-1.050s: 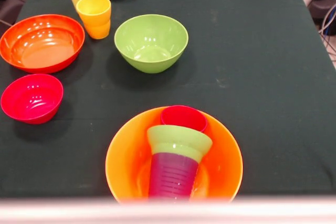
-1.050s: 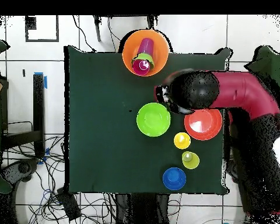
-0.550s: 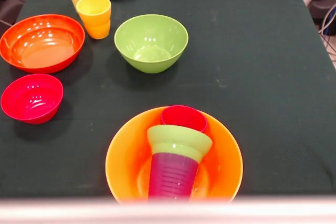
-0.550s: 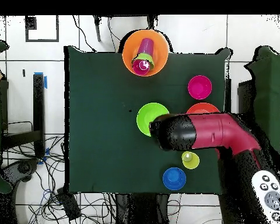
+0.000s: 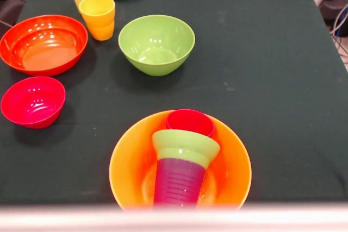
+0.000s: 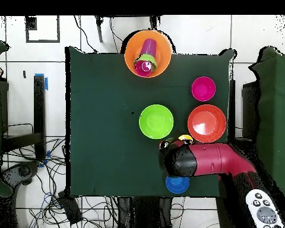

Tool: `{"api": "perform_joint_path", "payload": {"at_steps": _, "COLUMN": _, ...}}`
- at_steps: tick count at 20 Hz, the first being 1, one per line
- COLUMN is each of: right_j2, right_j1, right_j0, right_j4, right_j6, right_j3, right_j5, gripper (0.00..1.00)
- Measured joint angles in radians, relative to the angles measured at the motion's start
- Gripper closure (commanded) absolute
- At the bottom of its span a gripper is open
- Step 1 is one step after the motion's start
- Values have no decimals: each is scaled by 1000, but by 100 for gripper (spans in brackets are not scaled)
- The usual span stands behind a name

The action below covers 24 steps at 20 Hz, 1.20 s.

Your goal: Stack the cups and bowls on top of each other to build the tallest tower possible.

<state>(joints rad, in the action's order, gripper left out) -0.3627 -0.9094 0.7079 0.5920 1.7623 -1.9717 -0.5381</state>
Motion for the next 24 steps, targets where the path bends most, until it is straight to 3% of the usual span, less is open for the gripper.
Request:
{"api": "perform_joint_path", "payload": {"at_steps": 9, "right_j2": 118, "right_j1": 85, "right_j0": -52, "right_j4": 31, "right_j6": 22, "right_j3": -4, "right_j5": 121, "gripper": 0}}
{"api": "perform_joint_path", "payload": {"at_steps": 16, "right_j2": 211, "right_j1": 217, "right_j0": -71, "right_j4": 33, "right_j6": 22, "right_j3": -3, "right_j5": 255, "gripper": 0}}
{"api": "perform_joint_path", "payload": {"at_steps": 24, "right_j2": 292, "right_j1": 325, "right_j0": -92, "right_j4": 33, "right_j6": 22, "right_j3": 0, "right_j5": 342, "gripper": 0}}
